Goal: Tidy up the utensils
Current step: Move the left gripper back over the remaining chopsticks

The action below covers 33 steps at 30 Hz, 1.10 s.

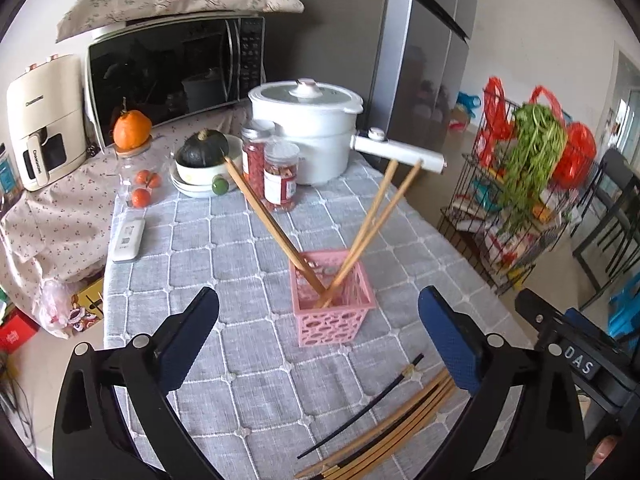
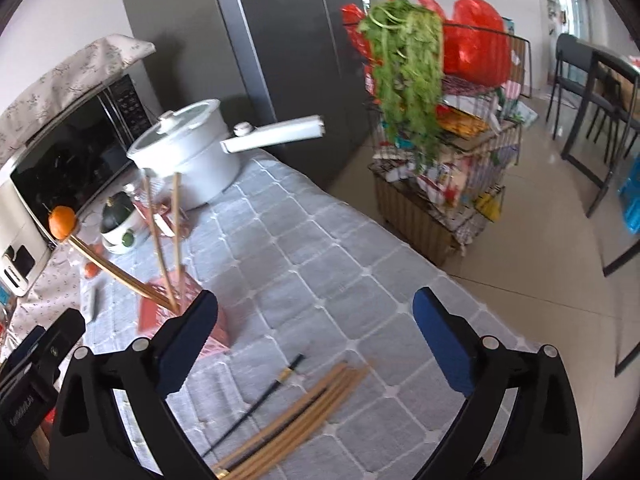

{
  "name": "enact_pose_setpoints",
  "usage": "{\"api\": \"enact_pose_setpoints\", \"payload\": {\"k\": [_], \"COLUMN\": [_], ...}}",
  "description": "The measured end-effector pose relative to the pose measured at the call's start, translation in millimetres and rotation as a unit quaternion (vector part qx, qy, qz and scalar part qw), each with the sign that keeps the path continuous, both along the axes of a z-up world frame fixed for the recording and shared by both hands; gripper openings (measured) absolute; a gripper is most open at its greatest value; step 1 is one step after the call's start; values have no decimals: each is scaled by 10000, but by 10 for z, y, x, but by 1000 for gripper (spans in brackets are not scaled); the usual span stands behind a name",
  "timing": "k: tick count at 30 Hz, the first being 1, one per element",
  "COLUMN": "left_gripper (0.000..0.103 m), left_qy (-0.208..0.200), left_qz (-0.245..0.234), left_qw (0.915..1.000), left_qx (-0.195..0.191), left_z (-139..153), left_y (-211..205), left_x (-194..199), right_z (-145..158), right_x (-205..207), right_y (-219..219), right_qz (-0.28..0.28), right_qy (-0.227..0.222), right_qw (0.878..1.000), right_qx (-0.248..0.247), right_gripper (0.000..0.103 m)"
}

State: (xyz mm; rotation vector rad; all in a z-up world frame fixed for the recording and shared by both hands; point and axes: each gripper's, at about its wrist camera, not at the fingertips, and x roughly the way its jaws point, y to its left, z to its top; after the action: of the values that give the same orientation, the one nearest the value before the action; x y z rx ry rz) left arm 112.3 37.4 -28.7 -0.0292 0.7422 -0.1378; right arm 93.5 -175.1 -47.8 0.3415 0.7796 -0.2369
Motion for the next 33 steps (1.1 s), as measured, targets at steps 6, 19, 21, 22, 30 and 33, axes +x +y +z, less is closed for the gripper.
{"api": "enact_pose_setpoints", "payload": {"k": [6,19,21,22,30,33], "left_gripper": [96,83,68,63,35,26], "left_qy": [491,2259,2585,2729,3232,3247], "left_qz": [-519,-2429,-2634,-2686,-2671,-2594], "left_qw": [9965,9422,9288,9232,9056,9057], "left_qx": [425,471,338,321,641,831], "left_z": [-247,-1085,-1199,-1257,-1560,-1625], "left_y": [-278,-1158,-1299,-1372,-1651,-1708], "left_x": [60,256,325,373,647,683], "right_z": [-218,-1123,-1155,-1177,-1235,-1261], "right_x": [-219,-571,-599,-624,-666,-664], "right_y": [-250,-930,-1016,-1065,-1250,-1259], "right_qz": [-212,-937,-1027,-1074,-1178,-1107], "right_qy": [352,1777,1807,1819,1911,1965], "right_qw": [9987,9471,9411,9364,9153,9098], "right_qx": [294,2502,2668,2801,3345,3486], "right_gripper": [96,96,96,96,96,96]}}
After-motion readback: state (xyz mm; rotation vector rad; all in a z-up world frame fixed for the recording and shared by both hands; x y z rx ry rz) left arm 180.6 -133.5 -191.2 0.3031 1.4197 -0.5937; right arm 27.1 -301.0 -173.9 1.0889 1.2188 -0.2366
